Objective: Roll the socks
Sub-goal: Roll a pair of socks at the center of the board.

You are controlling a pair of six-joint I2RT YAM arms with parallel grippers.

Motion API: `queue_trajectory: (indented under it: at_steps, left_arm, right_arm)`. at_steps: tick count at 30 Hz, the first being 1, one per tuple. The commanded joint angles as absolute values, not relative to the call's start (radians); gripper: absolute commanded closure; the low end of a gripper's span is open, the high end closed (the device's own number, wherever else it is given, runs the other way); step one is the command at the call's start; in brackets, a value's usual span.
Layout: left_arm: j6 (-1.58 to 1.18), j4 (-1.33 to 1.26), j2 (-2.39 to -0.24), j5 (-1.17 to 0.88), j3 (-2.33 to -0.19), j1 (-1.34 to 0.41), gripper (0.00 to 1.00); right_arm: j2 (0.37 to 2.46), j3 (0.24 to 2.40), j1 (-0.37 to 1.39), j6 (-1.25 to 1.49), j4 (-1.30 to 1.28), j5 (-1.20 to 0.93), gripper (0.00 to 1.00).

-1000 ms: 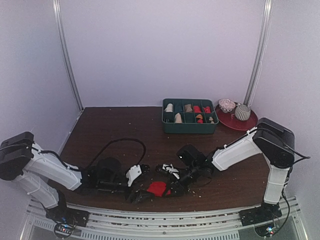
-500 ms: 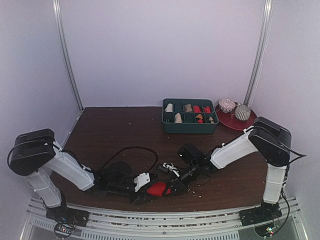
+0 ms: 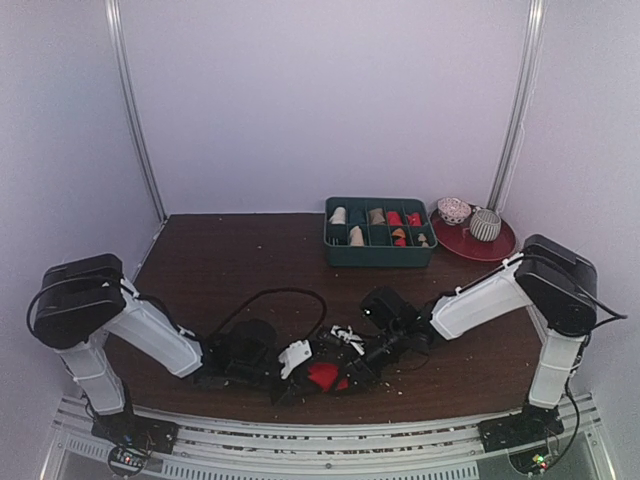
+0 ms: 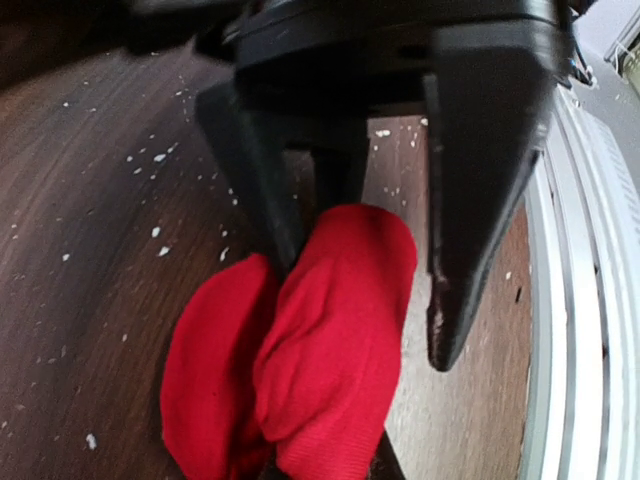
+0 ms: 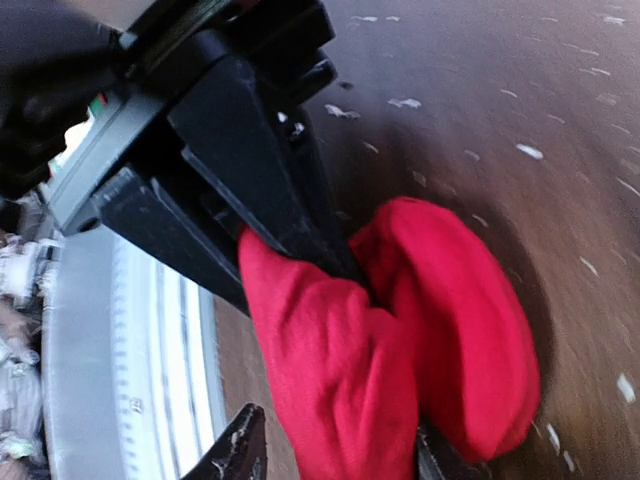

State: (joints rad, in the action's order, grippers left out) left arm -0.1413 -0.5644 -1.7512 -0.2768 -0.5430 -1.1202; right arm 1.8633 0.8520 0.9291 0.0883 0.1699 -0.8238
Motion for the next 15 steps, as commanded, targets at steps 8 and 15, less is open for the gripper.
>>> queue_trajectory:
  at_steps: [8,15]
  left_arm:
    - [-0.363,-0.259,-1.915,-0.407,-0.589,-1.086,1.0]
    - [-0.375,-0.232,-1.961,-0.454,-0.592,-1.077,1.0]
  right_arm:
    - [1.464,0.634,1.02,-0.134,0.224,-0.301,0.5]
    - [1.509,0.658,1.072,-0.277,0.235,-0.292,0.5]
